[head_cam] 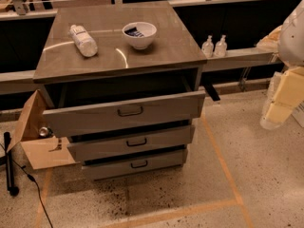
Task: Pick rxbar blueberry from white bowl and place on counter
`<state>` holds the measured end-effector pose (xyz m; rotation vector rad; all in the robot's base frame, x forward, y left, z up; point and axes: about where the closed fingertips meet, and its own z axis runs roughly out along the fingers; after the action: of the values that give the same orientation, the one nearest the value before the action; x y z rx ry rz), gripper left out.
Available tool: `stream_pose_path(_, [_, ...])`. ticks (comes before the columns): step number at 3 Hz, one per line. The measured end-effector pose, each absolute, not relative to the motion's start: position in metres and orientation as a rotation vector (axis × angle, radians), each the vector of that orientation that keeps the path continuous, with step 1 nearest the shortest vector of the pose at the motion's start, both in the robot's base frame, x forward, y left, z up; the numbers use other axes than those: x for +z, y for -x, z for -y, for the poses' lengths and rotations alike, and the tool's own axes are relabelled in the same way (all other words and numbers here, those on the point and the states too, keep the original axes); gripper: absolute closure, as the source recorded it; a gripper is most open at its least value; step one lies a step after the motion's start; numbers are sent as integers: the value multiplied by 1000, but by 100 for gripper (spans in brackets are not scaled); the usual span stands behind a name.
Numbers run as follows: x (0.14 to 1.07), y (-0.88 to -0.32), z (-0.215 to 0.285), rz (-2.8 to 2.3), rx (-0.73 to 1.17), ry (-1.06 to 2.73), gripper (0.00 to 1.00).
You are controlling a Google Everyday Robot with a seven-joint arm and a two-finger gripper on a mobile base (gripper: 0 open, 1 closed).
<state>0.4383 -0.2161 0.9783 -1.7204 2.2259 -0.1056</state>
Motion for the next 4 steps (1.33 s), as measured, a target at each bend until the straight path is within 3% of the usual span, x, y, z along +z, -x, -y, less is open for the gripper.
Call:
stream_pose_path(2, [981, -483, 211, -2198, -129, 1633, 0])
stream_pose_path(4, [977, -578, 191, -2152, 19, 1488, 0])
